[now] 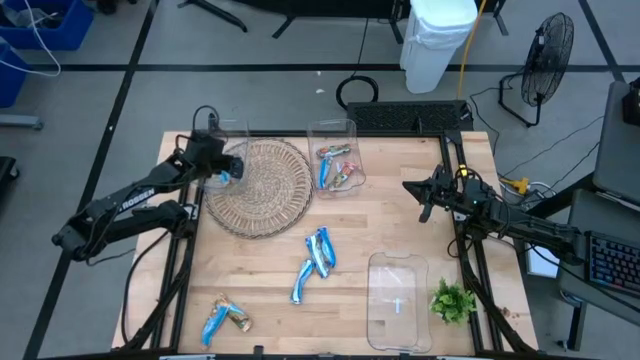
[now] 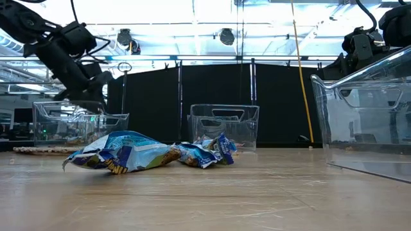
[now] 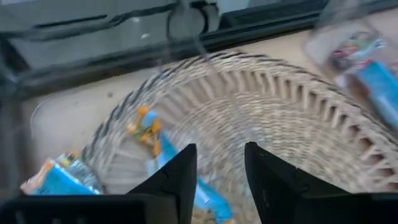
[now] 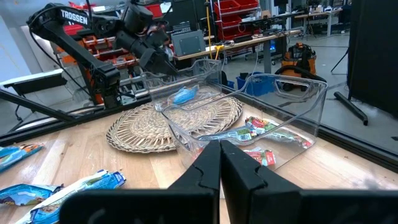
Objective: Pick and place Granola Bars by type
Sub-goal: Put the yellow granola bar into the top left transparent bin
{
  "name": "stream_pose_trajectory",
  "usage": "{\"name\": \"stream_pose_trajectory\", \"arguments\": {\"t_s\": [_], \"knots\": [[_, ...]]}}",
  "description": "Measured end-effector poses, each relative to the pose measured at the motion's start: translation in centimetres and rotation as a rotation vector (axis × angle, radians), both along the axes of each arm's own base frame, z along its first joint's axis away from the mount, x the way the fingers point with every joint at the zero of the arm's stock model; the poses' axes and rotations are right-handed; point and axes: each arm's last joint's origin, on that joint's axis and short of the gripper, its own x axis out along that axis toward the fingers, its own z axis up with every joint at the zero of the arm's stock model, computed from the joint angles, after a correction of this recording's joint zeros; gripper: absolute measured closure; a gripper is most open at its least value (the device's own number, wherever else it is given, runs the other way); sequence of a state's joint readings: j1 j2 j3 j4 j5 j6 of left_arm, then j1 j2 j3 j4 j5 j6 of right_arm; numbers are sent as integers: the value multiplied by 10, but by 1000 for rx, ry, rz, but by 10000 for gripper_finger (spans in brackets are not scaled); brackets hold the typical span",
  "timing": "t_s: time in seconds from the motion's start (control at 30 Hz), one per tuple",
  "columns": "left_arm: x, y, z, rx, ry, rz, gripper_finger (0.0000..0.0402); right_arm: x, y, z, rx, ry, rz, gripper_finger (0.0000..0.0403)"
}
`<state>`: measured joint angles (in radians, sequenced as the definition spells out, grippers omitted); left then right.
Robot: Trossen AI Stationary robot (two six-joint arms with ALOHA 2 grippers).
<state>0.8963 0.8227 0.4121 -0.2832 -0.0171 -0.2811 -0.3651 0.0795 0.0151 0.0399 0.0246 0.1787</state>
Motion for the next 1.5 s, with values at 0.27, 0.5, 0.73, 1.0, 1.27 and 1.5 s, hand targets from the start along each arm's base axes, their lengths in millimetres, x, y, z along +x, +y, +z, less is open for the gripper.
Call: {"name": "stream_pose_trajectory", "arguments": {"t_s": [0.27,0.5,0.73,1.0,1.27,1.5], "knots": [[3,-2,35,73,-129,-112,269,0,0,0,0,0,0,403],[5,-15,82,167,-299,-278,288,0,0,0,0,0,0,403],[15,-44,111,168,-451,-649,307,0,0,0,0,0,0,403],[30,-87,100,-183,-467,-925,363,0,0,0,0,0,0,403],[40,-144,69,-470,-159,-849,398,0,0,0,0,0,0,403],[57,-212,46,-674,-16,-794,399,0,0,0,0,0,0,403]]}}
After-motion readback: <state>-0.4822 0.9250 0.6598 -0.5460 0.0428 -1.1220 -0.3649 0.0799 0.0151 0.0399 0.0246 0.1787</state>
